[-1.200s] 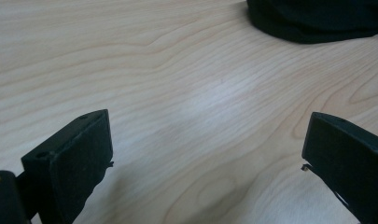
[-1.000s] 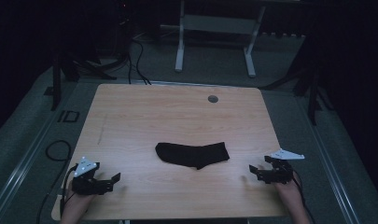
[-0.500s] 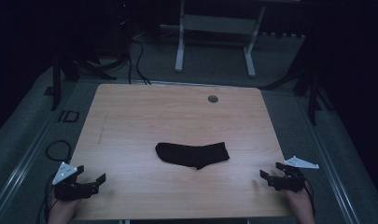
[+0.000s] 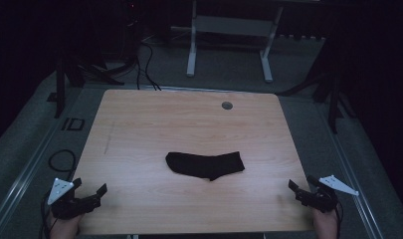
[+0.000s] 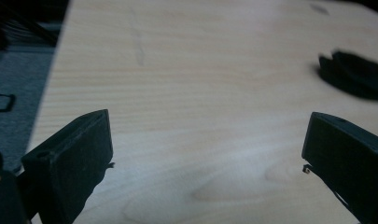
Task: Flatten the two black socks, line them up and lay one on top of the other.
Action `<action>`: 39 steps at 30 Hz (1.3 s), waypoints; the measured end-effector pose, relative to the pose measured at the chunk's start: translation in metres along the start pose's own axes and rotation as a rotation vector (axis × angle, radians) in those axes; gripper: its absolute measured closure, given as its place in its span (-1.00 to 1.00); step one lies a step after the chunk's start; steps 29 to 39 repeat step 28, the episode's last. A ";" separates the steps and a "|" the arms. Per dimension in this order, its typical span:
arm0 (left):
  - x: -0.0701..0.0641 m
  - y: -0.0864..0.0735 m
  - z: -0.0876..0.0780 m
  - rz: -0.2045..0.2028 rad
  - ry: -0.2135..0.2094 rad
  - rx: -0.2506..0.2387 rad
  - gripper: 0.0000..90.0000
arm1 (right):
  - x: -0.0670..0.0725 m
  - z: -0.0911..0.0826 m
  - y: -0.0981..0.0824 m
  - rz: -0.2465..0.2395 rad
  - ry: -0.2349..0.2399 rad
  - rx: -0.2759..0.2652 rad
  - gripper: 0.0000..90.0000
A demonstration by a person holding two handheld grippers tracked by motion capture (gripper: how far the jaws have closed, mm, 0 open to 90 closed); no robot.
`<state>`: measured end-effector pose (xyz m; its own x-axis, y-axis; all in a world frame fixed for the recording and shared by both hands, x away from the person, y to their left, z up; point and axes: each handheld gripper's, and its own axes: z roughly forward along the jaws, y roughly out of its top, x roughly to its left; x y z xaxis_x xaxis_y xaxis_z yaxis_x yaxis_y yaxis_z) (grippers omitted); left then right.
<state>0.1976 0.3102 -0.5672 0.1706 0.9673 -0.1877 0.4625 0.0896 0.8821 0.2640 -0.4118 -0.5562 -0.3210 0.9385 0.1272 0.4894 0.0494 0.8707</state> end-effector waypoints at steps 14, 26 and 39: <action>-0.005 0.000 0.003 -0.002 0.087 -0.111 -0.95 | -0.012 0.007 -0.002 0.101 -0.163 -0.032 -0.69; -0.006 0.000 0.005 -0.002 0.072 -0.107 -0.95 | -0.010 0.009 -0.002 0.088 -0.171 -0.030 -0.69; -0.006 0.000 0.005 -0.001 0.075 -0.107 -0.95 | -0.010 0.009 -0.002 0.090 -0.171 -0.026 -0.69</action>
